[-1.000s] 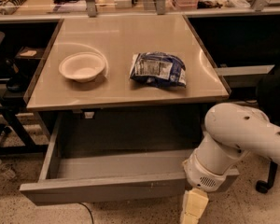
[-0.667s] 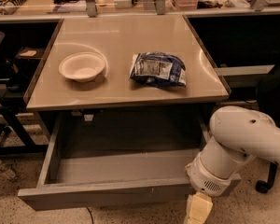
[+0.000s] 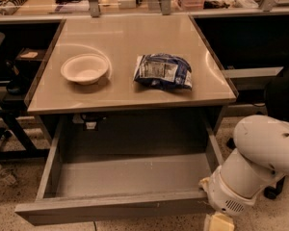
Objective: Open top drawer
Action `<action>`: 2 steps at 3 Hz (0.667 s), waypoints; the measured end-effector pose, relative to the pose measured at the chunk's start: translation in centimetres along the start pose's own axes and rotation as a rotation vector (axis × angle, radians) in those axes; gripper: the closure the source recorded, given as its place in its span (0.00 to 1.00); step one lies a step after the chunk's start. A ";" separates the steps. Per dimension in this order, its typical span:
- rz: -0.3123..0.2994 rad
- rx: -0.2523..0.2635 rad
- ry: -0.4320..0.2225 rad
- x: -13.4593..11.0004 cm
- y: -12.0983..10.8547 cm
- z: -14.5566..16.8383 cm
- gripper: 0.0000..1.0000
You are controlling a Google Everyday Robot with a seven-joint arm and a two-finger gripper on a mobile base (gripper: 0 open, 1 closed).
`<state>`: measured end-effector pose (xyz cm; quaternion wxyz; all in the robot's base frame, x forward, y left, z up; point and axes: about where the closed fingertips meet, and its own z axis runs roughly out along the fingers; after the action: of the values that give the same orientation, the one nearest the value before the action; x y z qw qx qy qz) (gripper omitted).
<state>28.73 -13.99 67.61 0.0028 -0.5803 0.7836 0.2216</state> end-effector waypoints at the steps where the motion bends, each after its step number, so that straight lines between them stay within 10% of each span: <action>1: 0.015 -0.013 -0.010 1.1 2.3 -0.4 0.00; 2: 0.030 -0.026 -0.016 1.8 3.0 -0.3 0.00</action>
Offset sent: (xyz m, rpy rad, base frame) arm -0.0451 -0.0124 0.0126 0.0231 0.0328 -0.0350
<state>25.42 -15.05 68.41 -0.0018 -0.5666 0.7893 0.2366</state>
